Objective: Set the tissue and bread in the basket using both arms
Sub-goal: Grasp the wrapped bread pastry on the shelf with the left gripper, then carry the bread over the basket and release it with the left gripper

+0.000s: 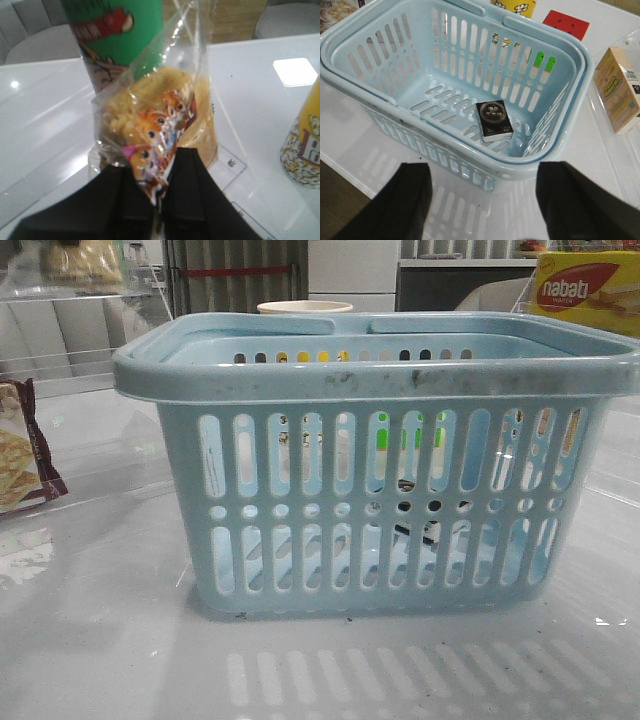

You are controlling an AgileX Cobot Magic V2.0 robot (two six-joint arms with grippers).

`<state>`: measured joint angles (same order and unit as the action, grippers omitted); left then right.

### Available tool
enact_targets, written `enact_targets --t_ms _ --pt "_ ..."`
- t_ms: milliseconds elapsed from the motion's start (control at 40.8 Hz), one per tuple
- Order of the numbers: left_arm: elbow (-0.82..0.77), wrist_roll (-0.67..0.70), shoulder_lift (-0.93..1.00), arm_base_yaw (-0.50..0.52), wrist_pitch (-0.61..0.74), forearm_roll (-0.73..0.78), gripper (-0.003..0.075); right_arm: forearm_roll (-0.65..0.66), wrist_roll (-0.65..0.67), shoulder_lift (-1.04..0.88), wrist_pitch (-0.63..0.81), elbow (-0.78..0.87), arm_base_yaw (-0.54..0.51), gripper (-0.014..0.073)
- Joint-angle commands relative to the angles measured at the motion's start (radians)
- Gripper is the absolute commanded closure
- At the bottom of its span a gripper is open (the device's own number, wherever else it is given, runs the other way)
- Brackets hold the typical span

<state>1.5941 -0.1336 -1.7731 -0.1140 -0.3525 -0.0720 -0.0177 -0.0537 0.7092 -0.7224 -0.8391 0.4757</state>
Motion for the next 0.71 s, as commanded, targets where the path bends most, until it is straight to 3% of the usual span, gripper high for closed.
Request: enact_targets --t_ms 0,172,417,687 --pt "0.036 0.002 0.159 -0.026 -0.017 -0.010 0.0629 0.005 -0.009 -0.003 0.070 -0.028 0.000 0.0043" --pt "0.025 -0.010 0.298 -0.090 -0.161 -0.010 0.0629 0.005 -0.009 -0.003 0.070 -0.028 0.000 0.0043" --pt "-0.132 -0.029 0.441 -0.297 -0.174 -0.017 0.0629 0.005 -0.009 -0.003 0.070 -0.028 0.000 0.0043" --pt "-0.237 -0.029 0.389 -0.527 -0.171 -0.017 0.0629 0.005 -0.009 -0.003 0.070 -0.028 0.000 0.0043"
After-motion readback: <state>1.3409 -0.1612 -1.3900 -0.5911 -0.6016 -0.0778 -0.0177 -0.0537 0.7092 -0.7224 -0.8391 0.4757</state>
